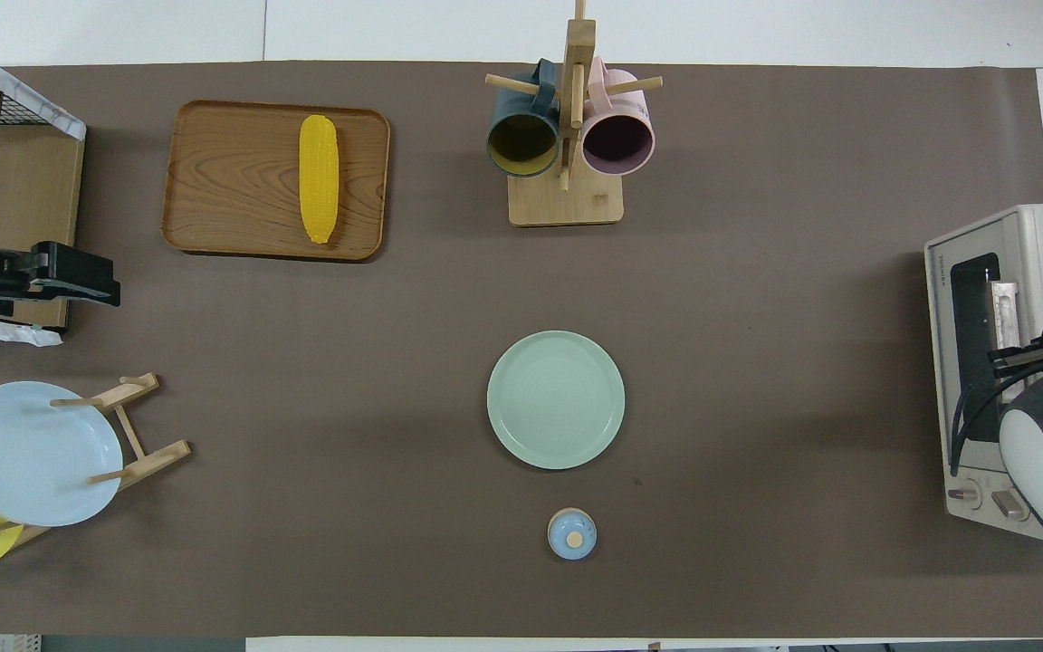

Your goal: Put corn in oven

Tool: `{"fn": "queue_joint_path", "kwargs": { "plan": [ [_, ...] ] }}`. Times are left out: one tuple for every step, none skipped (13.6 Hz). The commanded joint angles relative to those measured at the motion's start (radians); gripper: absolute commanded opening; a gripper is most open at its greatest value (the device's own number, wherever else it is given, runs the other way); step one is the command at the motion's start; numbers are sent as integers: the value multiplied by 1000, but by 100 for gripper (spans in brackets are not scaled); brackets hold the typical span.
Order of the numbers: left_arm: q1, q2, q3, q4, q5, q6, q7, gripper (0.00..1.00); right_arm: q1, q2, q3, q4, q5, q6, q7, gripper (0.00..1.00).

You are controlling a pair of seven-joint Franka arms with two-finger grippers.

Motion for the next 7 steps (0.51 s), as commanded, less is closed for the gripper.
{"fn": "queue_joint_path", "kwargs": {
  "plan": [
    [-5,25,1,-15,-1,67,-7,100,-18,46,7,-26,0,74,2,0],
    [-13,59,1,-9,-15,75,-8,100,-15,46,7,-26,2,74,17,0],
    [-14,80,3,-9,-41,104,-8,100,-12,46,8,-26,3,74,31,0],
    [-14,100,3,-6,-59,131,-8,100,-7,49,8,-26,6,74,38,0],
    [-19,136,3,1,-64,145,-10,100,5,52,8,-26,20,74,46,0],
    [-21,171,-2,16,-70,167,-10,100,8,54,8,-26,48,76,46,0],
    [-42,215,-2,34,-84,179,-10,100,17,60,8,-26,63,76,54,0]
  ]
}}
